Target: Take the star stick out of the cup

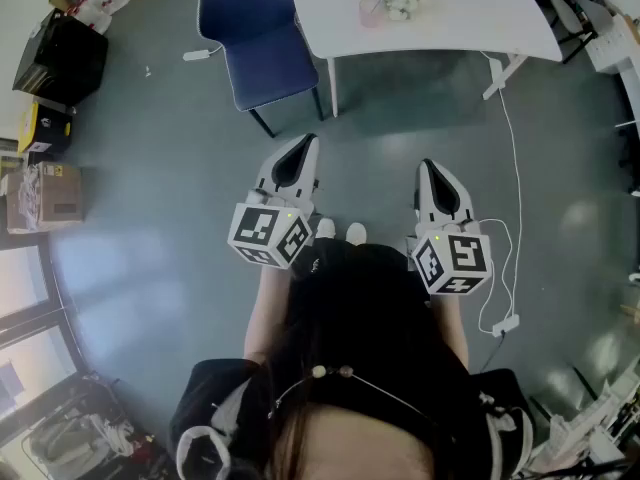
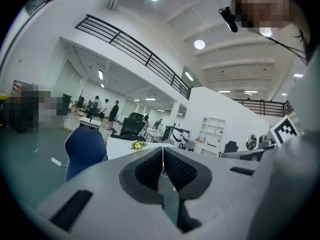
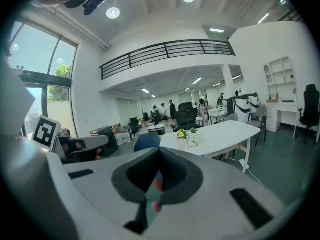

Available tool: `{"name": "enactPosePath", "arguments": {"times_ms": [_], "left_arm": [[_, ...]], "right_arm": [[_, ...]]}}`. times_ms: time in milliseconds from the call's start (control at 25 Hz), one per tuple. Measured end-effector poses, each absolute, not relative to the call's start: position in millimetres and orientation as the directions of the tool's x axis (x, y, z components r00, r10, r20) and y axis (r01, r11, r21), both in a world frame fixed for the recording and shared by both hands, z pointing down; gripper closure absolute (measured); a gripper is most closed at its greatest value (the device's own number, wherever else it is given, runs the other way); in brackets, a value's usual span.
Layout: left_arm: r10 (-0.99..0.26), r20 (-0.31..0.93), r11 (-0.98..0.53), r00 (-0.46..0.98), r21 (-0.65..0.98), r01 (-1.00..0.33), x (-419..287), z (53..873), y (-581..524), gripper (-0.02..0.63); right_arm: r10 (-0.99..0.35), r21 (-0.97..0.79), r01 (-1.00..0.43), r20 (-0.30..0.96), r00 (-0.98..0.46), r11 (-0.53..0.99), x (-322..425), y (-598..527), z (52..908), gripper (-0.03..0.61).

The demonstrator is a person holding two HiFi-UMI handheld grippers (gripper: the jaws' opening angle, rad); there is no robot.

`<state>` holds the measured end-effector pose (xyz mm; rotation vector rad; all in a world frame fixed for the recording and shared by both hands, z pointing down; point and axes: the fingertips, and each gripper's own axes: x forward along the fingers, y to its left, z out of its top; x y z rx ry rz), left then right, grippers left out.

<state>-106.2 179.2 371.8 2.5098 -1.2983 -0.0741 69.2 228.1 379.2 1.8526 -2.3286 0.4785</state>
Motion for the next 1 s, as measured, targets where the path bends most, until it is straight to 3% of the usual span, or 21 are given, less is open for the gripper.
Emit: {"name": "enactPosePath", "arguments": {"times_ms": [1000], "left_arm": [[-0.816,0.138,-0.503,0.562,0.311,-0.806,-80.7,391.3,197.3,0.604]], "right_arm": [[-0.907,-0.267,-0.942,0.312,-0.284,0.203,105.0,240.5,402.6,0.575]]}}
